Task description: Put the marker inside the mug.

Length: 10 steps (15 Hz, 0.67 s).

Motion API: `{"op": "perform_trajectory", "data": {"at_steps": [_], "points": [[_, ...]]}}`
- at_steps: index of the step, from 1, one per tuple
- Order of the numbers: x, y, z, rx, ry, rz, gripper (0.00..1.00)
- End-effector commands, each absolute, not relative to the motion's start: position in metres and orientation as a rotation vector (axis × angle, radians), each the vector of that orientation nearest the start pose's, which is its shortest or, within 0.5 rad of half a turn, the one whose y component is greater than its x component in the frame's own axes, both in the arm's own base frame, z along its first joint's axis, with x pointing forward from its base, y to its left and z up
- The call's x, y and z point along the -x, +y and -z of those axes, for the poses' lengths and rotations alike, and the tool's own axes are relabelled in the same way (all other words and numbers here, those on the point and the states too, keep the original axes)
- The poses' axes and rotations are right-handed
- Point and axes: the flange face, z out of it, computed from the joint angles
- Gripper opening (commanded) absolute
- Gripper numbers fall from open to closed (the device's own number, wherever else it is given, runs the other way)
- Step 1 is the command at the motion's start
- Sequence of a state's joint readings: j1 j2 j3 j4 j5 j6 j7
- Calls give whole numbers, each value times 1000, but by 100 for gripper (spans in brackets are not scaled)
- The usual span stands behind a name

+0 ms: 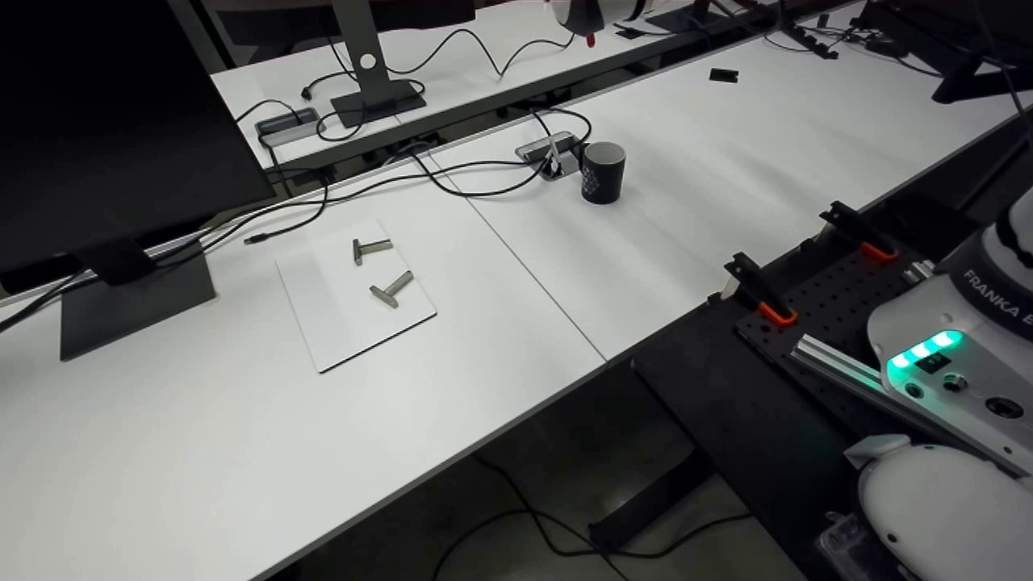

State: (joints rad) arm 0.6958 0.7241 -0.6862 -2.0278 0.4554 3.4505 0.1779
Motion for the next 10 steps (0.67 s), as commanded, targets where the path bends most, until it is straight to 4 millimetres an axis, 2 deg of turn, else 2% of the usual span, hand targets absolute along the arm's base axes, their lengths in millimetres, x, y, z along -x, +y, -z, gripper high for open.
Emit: {"op": "perform_trajectory", "data": {"at_steps": [1, 2, 6, 10], "points": [[-654, 36, -266, 2844, 597, 1604, 6], [-655, 46, -267, 2822, 603, 1614, 6], [-670, 83, -292, 2652, 676, 1750, 6], [-672, 114, -304, 2477, 780, 1836, 6]]}}
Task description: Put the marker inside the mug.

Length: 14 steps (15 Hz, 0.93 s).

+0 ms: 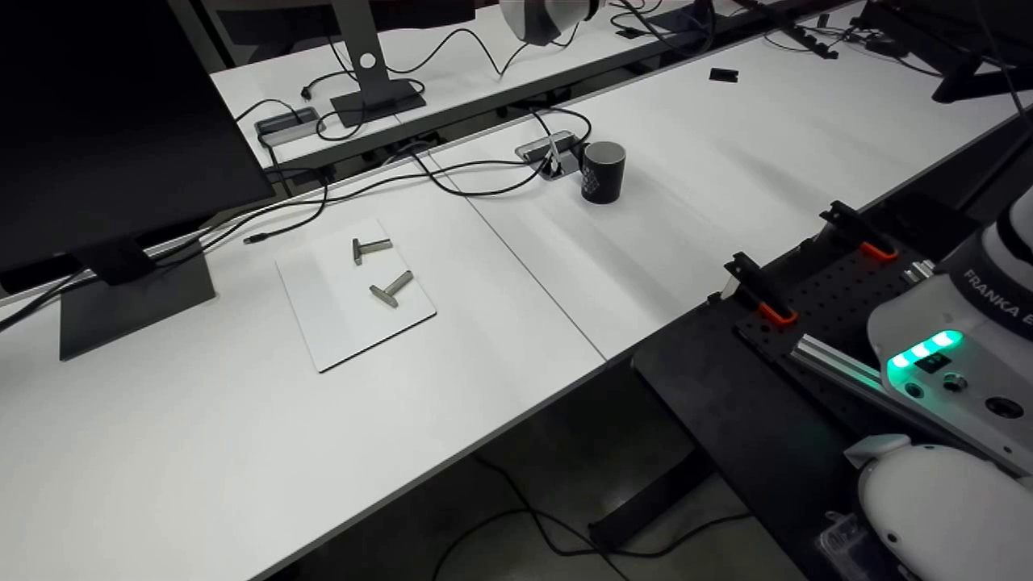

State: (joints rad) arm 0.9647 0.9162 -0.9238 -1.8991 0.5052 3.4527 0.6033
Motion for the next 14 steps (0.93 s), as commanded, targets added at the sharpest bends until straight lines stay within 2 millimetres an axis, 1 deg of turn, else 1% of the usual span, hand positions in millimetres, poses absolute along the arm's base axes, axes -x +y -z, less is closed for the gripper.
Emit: {"op": "perform_trajectory", "data": {"at_steps": [1, 2, 3, 4, 6, 8, 9, 11, 14], "points": [[-668, 115, -299, 2493, 783, 1822, 6], [-665, 121, -295, 2503, 751, 1810, 6], [-664, 114, -301, 2533, 751, 1769, 6], [-663, 118, -296, 2536, 752, 1761, 26], [-662, 119, -293, 2545, 752, 1755, 26], [-663, 115, -294, 2545, 758, 1758, 26], [-663, 115, -294, 2545, 759, 1758, 6], [-663, 111, -293, 2538, 777, 1778, 6], [-652, 97, -281, 2529, 864, 1770, 6]]}}
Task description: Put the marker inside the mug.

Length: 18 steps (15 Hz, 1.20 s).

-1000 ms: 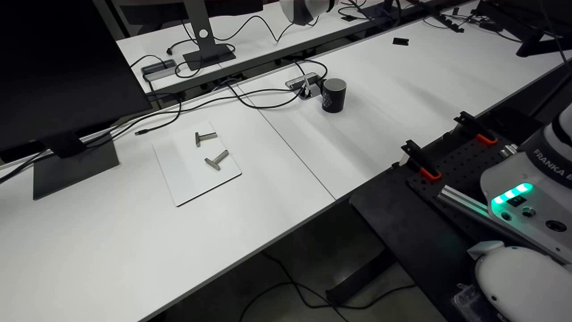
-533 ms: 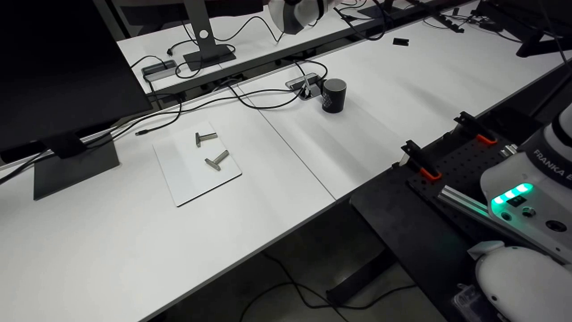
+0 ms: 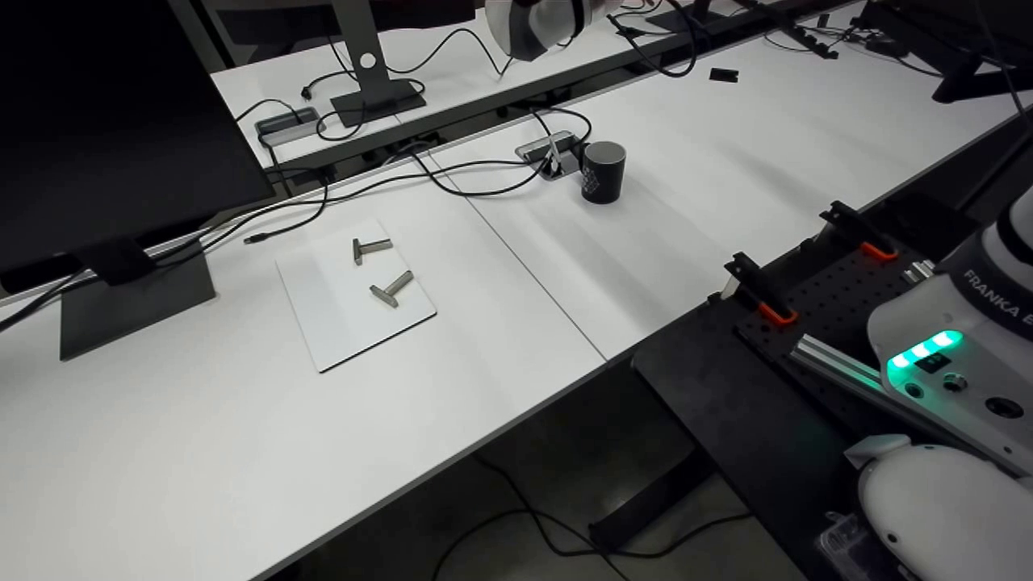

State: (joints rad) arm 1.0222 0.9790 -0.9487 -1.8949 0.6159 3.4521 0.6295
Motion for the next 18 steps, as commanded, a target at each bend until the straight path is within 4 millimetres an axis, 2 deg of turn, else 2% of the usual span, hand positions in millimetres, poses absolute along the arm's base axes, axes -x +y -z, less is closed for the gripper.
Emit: {"op": "perform_trajectory", "data": {"at_steps": [1, 5, 9, 12, 15, 18], "points": [[-646, 91, -277, 2532, 896, 1765, 6], [-625, 72, -255, 2536, 1030, 1733, 6], [-601, 78, -236, 2547, 1080, 1716, 6], [-571, 76, -217, 2553, 1146, 1742, 6], [-527, 45, -200, 2534, 1321, 1849, 6], [-499, 25, -184, 2574, 1440, 1876, 6]]}}
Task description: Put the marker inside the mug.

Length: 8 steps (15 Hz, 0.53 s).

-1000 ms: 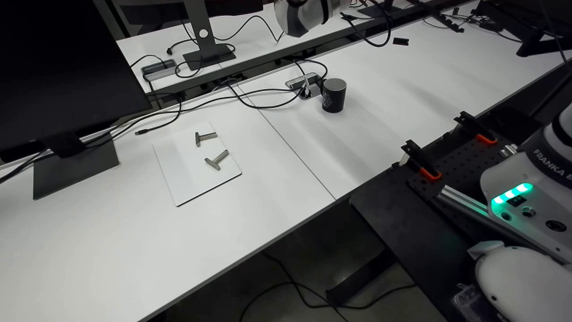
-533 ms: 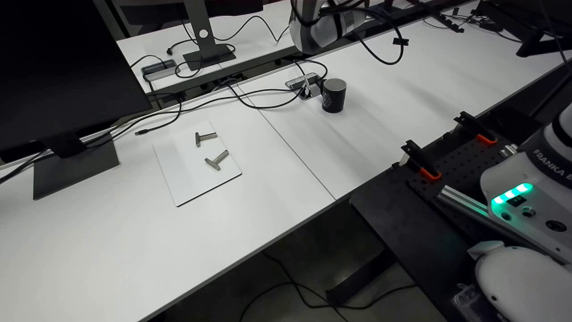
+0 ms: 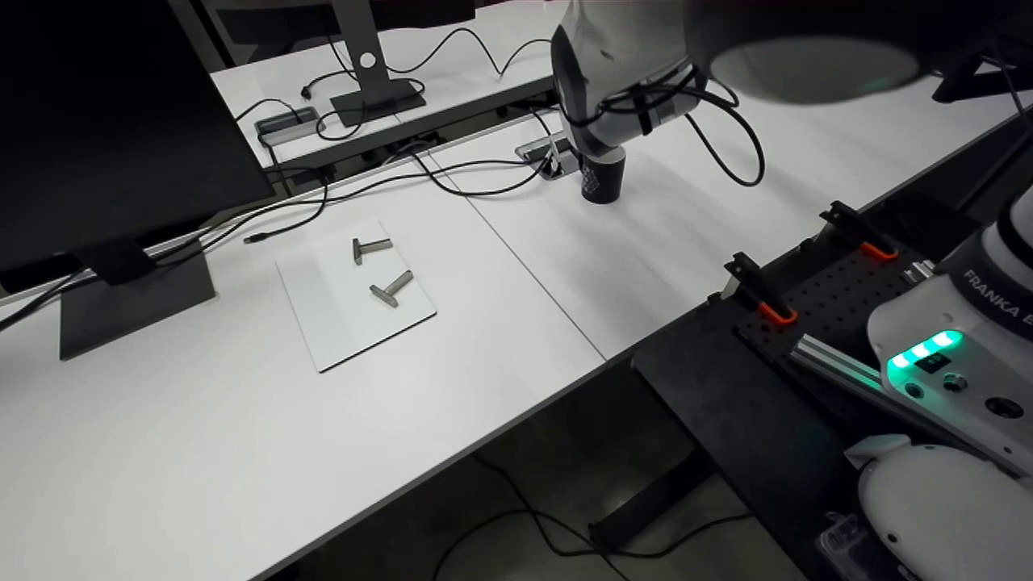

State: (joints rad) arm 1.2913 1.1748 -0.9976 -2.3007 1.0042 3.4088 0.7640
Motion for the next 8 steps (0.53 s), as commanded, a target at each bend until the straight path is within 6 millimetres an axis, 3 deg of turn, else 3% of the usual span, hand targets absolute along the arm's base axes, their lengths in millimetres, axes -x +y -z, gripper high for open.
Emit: {"op": "perform_trajectory", "data": {"at_steps": [1, 3, 5, 6, 8], "points": [[-493, 21, -180, 2594, 1460, 1880, 6], [-486, 21, -175, 2641, 1468, 1870, 6], [-491, 37, -173, 2675, 1412, 1844, 6], [-490, 27, -168, 2688, 1430, 1813, 26], [-489, 36, -168, 2696, 1397, 1818, 26]]}}
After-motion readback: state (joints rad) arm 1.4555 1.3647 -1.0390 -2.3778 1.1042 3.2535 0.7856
